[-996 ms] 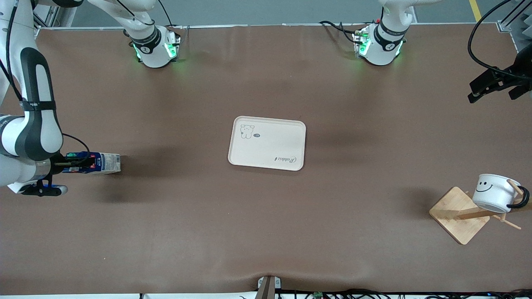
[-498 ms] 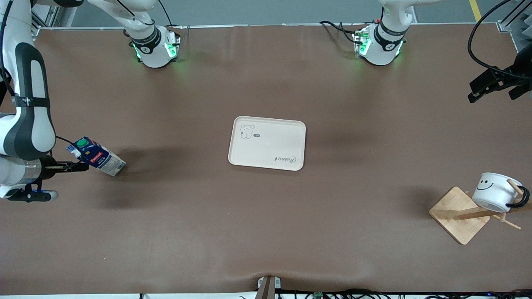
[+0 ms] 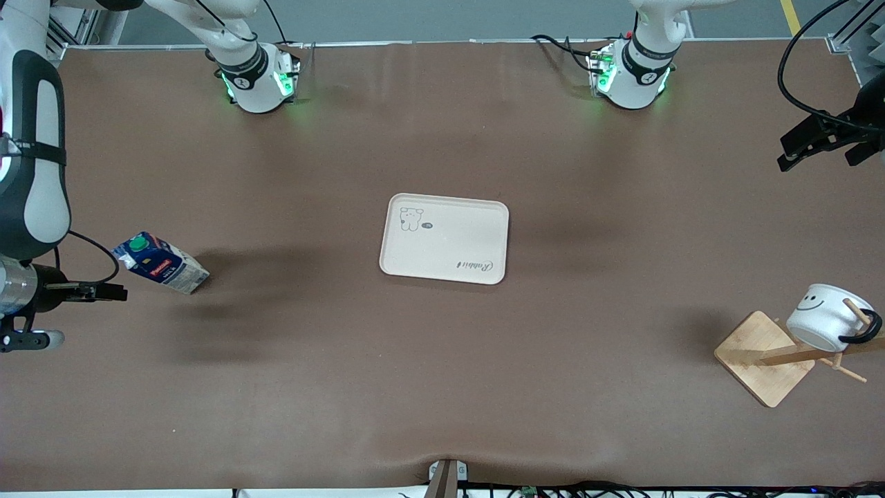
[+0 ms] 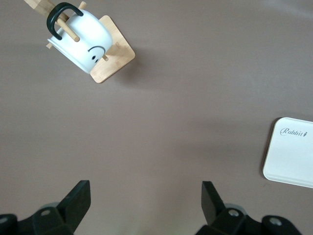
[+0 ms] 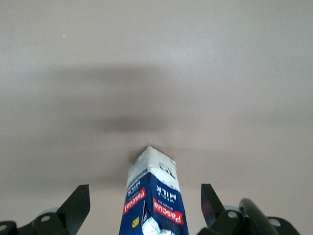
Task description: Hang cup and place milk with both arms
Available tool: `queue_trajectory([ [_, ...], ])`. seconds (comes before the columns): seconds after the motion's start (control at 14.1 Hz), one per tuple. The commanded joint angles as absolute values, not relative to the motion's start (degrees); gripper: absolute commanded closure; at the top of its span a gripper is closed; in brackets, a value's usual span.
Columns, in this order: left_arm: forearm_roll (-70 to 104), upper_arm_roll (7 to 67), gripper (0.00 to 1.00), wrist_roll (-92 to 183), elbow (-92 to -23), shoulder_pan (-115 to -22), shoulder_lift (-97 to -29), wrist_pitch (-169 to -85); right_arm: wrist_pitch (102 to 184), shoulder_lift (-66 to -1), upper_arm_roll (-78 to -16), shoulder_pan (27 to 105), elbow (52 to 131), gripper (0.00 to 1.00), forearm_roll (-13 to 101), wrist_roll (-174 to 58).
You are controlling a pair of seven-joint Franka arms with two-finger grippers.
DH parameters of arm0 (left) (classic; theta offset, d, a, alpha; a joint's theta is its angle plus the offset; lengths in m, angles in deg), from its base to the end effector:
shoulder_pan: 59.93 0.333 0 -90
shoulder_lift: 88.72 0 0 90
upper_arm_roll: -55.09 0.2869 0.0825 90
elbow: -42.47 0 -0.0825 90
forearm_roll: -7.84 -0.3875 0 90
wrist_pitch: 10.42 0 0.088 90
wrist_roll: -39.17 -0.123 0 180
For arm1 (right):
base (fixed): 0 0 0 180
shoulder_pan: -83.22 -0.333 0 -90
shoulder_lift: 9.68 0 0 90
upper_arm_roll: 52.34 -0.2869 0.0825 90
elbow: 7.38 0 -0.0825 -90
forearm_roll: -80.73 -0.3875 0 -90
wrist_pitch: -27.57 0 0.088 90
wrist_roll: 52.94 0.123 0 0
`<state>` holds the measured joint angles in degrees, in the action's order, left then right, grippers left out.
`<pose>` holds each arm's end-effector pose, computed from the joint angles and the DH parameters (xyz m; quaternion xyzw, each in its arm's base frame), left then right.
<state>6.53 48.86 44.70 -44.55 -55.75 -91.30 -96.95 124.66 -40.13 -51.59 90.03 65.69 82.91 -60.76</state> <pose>0.5394 -0.0177 0.6232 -0.9993 -0.0313 -0.0190 0.0126 0.6800 -0.0928 0.3962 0.9982 0.0064 -0.0585 0.0144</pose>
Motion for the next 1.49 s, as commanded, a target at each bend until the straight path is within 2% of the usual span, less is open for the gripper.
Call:
queue_trajectory([
  [0.0, 7.2, 48.8, 0.0, 44.2, -44.6, -55.5, -92.1, -97.0, 123.5, -39.8, -51.5, 88.8, 62.3, 0.0, 82.4, -60.4],
  [0.57, 7.2, 48.8, 0.0, 43.8, -45.0, -55.5, -93.1, -94.3, 124.5, -38.5, -51.6, 88.9, 62.3, 0.0, 80.0, -60.7],
  [0.71, 7.2, 48.8, 0.0, 43.7, -45.1, -54.8, -93.5, -94.3, 122.2, -34.7, -50.9, 86.7, 62.4, 0.0, 82.2, -60.4],
  [1.0, 9.5, 48.7, 0.0, 44.0, -45.9, -54.8, -93.7, -94.4, 112.8, -25.7, -50.5, 91.9, 64.5, 0.0, 81.6, -72.2],
  [1.42, 9.5, 46.5, 0.0, 44.8, -48.8, -54.8, -95.2, -95.2, 125.5, -5.7, -50.8, 90.1, 89.9, 0.0, 82.5, -66.5],
])
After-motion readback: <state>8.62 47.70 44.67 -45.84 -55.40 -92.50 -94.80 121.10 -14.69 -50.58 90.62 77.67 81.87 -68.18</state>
